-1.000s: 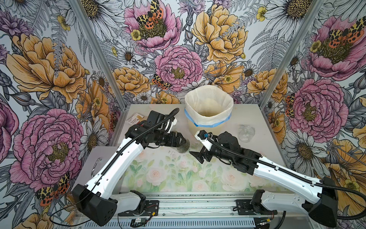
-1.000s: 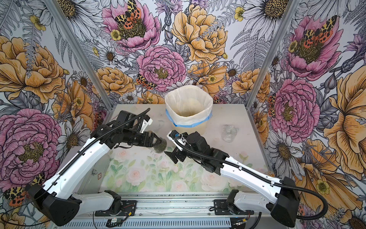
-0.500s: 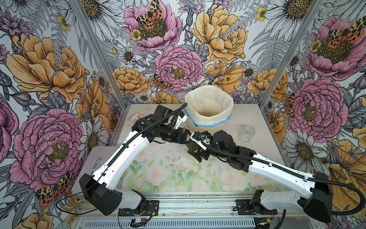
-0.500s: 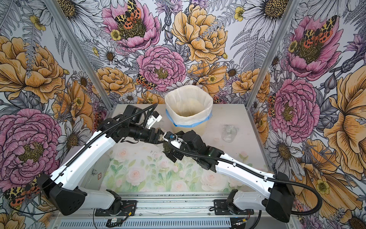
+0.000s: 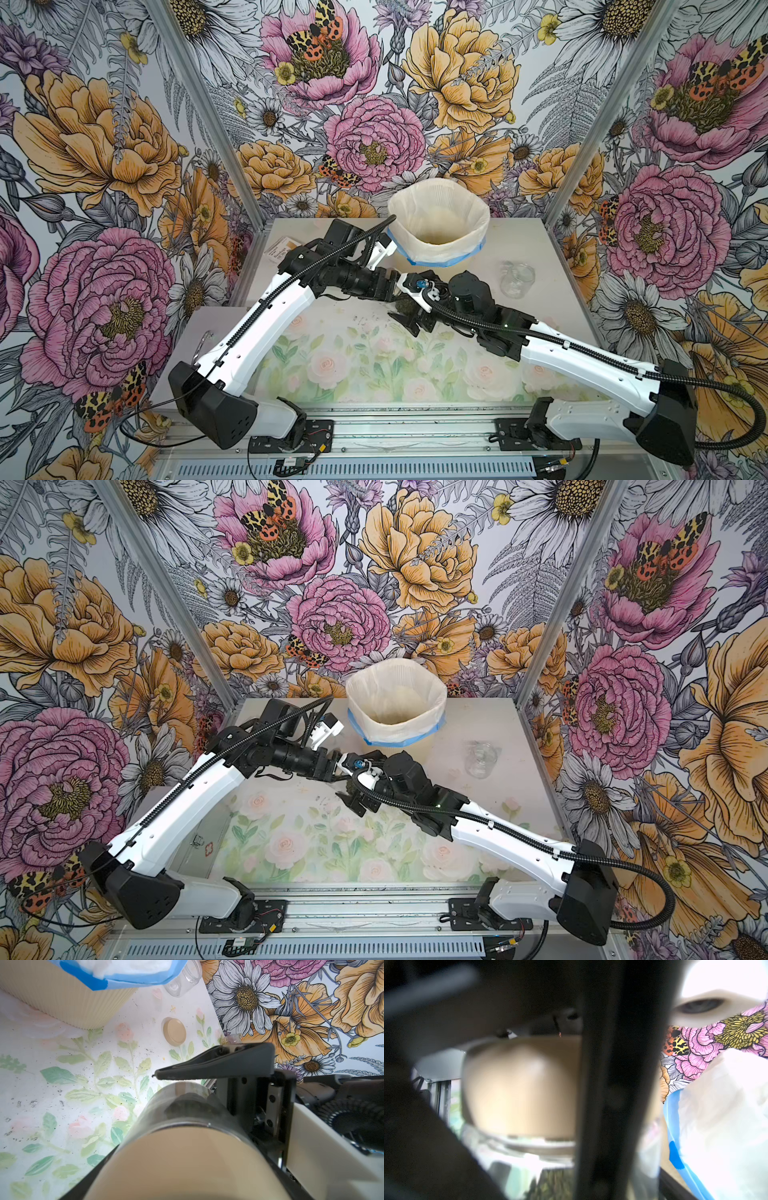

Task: Empty moldy tea leaves from jars
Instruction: Pick up the jar from the center of the board.

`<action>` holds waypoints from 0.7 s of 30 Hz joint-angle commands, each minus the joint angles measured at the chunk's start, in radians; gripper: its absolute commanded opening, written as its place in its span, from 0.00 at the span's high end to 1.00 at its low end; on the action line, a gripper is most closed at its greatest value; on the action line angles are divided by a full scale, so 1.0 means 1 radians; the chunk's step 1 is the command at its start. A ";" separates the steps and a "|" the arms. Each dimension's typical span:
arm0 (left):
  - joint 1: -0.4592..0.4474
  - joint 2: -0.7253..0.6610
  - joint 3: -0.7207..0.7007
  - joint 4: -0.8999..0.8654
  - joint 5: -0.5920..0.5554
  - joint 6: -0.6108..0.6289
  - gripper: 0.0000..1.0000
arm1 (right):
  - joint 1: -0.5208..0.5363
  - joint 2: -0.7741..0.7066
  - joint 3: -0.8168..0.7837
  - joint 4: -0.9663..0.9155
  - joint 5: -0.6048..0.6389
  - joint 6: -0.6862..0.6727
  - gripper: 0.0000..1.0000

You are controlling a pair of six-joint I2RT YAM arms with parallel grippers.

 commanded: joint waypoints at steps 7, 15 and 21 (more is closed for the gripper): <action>-0.027 -0.003 0.077 0.050 0.104 -0.027 0.34 | -0.027 -0.006 -0.034 0.086 0.015 0.046 0.14; -0.048 0.034 0.107 0.050 0.125 -0.032 0.31 | -0.044 -0.075 -0.075 0.117 0.057 0.041 0.31; -0.084 0.067 0.134 0.051 0.161 -0.014 0.14 | -0.073 -0.141 -0.092 0.101 0.056 0.037 0.36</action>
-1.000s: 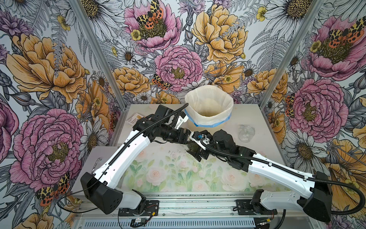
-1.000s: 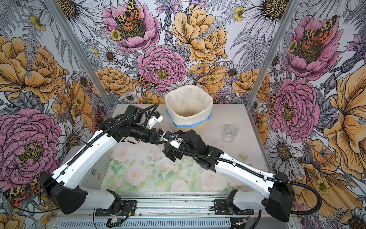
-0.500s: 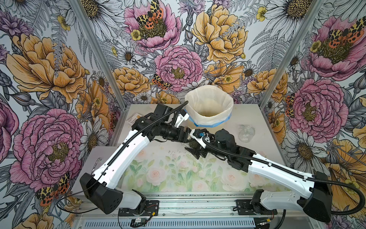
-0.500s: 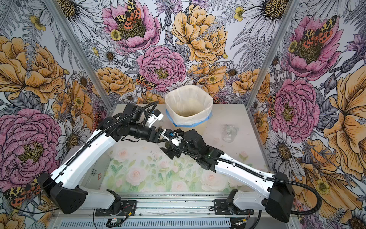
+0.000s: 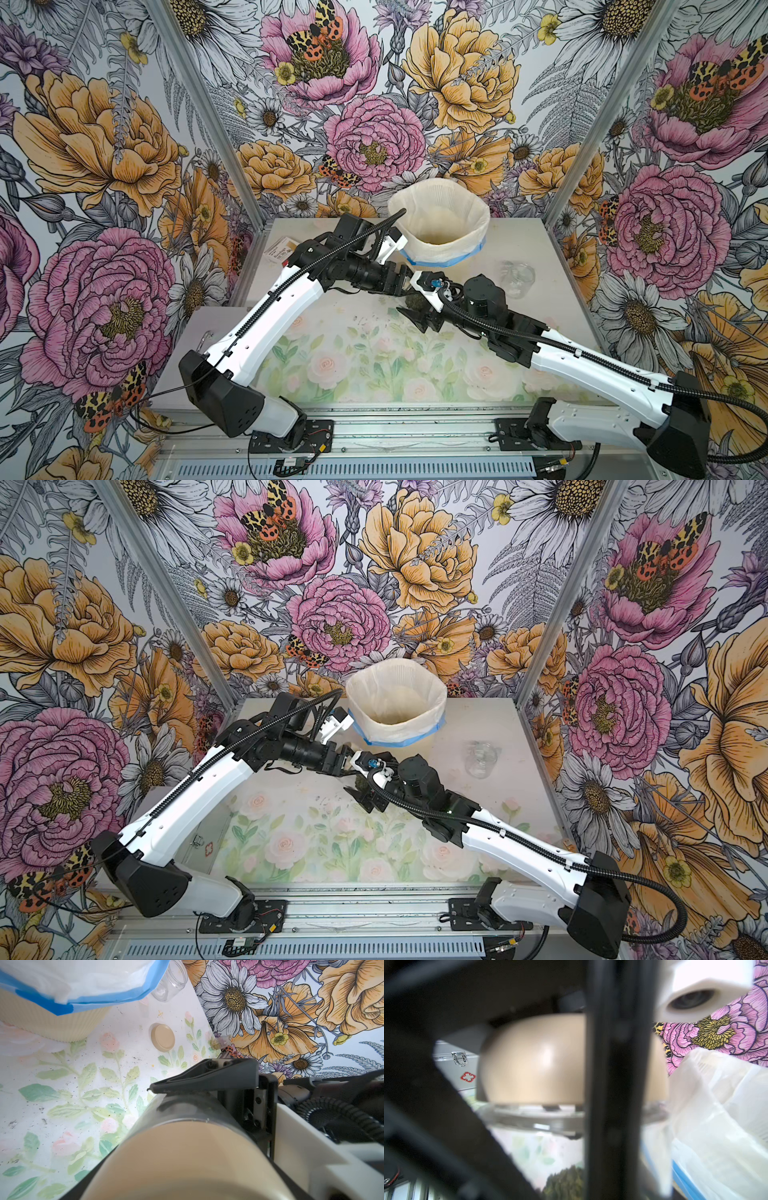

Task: Empty moldy tea leaves from jars
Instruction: Pick up the jar from the center of the board.

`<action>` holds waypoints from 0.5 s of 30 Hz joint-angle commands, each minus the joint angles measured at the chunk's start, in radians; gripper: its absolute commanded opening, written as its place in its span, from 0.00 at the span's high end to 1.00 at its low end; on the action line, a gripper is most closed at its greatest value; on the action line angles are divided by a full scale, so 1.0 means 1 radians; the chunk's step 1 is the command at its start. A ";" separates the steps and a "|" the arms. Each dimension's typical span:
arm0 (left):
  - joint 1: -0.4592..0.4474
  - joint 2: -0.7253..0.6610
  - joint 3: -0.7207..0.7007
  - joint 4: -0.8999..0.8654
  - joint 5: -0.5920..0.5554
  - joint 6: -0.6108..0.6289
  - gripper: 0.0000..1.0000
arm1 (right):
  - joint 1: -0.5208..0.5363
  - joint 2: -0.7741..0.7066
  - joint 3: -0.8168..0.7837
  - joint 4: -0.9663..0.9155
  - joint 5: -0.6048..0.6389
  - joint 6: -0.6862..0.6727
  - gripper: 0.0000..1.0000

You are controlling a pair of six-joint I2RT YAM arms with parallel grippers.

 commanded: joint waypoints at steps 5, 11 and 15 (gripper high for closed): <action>-0.062 0.004 0.068 0.027 0.108 0.020 0.02 | -0.049 -0.075 -0.010 0.024 0.034 0.018 0.40; -0.061 0.000 0.095 0.027 0.083 0.027 0.01 | -0.057 -0.101 -0.019 0.015 0.024 0.040 0.42; -0.060 -0.015 0.102 0.037 0.063 0.045 0.01 | -0.062 -0.117 -0.022 0.015 -0.002 0.072 0.42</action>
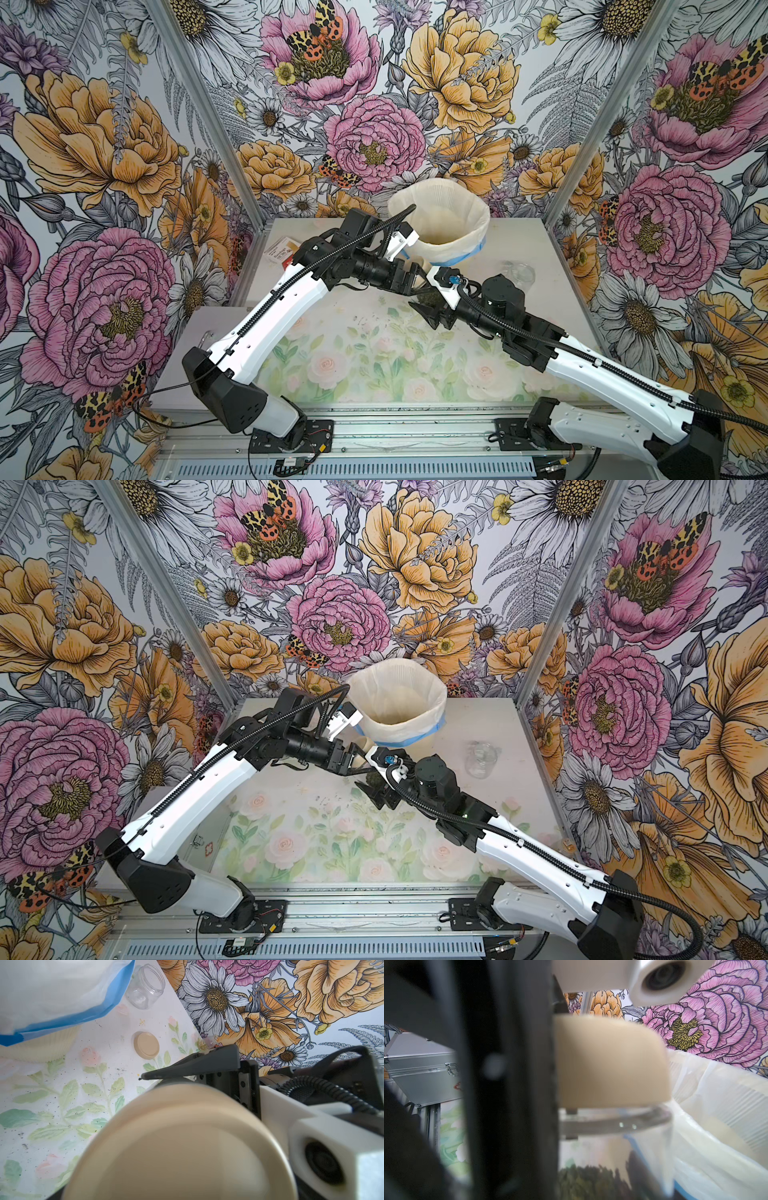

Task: Empty moldy tea leaves from jars
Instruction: Pick up the jar from the center of the board.

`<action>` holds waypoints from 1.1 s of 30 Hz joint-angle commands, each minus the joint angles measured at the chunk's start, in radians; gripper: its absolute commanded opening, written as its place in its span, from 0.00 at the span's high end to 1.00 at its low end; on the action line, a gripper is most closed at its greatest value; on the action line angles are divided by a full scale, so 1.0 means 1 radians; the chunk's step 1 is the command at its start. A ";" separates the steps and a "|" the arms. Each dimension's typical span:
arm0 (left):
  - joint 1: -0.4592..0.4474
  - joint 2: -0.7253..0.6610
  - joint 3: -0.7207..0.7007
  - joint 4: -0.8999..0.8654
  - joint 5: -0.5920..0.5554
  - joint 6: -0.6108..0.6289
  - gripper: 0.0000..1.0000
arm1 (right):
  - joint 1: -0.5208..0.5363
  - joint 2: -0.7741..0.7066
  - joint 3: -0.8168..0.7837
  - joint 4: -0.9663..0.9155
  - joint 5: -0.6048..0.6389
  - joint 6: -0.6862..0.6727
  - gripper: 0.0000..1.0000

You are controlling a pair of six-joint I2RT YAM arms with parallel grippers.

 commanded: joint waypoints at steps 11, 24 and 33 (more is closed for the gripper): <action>-0.013 -0.097 -0.049 0.197 0.038 0.040 0.01 | -0.013 -0.054 0.016 0.024 -0.072 0.164 0.42; -0.009 -0.104 -0.110 0.361 0.016 0.070 0.01 | -0.040 -0.068 0.020 0.020 -0.149 0.261 0.42; 0.020 -0.094 -0.133 0.417 0.073 0.042 0.01 | -0.060 -0.095 0.003 0.025 -0.150 0.295 0.42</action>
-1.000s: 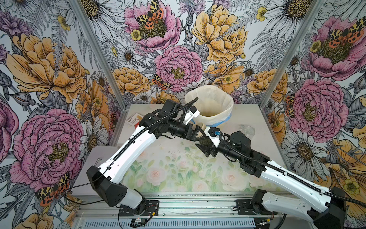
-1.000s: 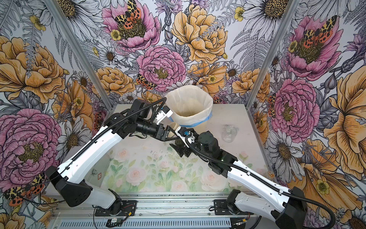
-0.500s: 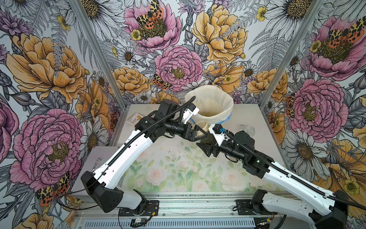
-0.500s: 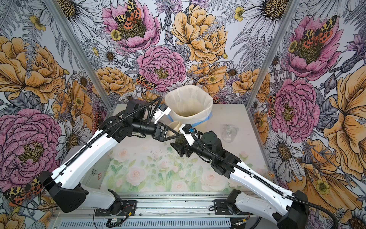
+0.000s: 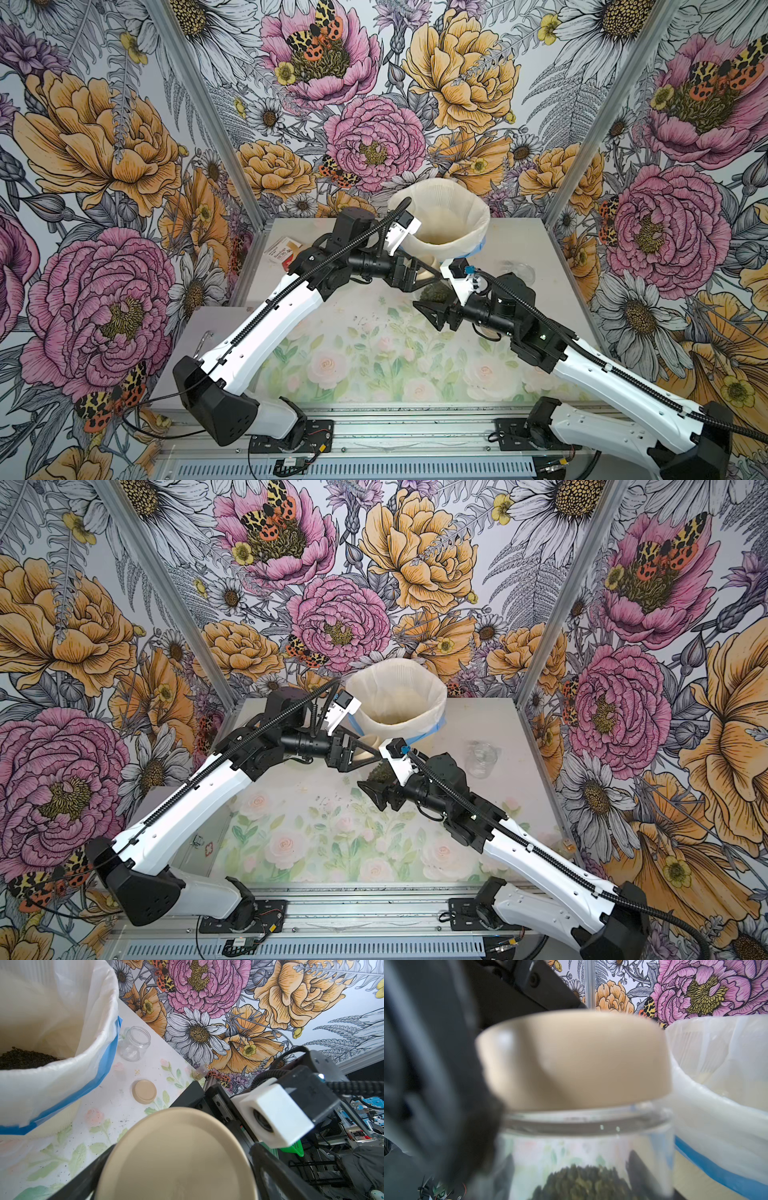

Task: Empty moldy tea leaves from jars
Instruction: Pick up the jar from the center of the board, then unscrew the lid from the jar.

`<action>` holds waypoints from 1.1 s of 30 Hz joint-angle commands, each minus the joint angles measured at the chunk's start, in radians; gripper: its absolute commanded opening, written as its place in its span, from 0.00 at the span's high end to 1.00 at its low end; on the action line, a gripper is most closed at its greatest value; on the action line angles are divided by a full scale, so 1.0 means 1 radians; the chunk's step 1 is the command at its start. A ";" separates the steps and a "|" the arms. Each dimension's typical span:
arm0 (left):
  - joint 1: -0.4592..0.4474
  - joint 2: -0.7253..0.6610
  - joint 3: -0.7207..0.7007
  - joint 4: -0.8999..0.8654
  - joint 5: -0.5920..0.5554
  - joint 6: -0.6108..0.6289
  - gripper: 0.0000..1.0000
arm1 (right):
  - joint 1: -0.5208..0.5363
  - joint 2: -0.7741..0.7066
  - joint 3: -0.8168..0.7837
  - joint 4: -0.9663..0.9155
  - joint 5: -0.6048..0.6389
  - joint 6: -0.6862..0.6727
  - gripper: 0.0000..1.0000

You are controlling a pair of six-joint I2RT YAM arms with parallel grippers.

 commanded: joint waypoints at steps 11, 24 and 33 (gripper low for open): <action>0.041 -0.022 -0.031 0.057 0.126 -0.027 0.01 | -0.032 -0.058 0.001 0.052 -0.019 0.026 0.43; 0.032 -0.002 -0.034 0.055 0.144 -0.041 0.06 | -0.037 -0.059 0.000 0.052 -0.025 0.024 0.44; 0.020 0.011 -0.032 0.045 0.161 -0.043 0.16 | -0.040 -0.066 0.000 0.045 -0.012 0.015 0.44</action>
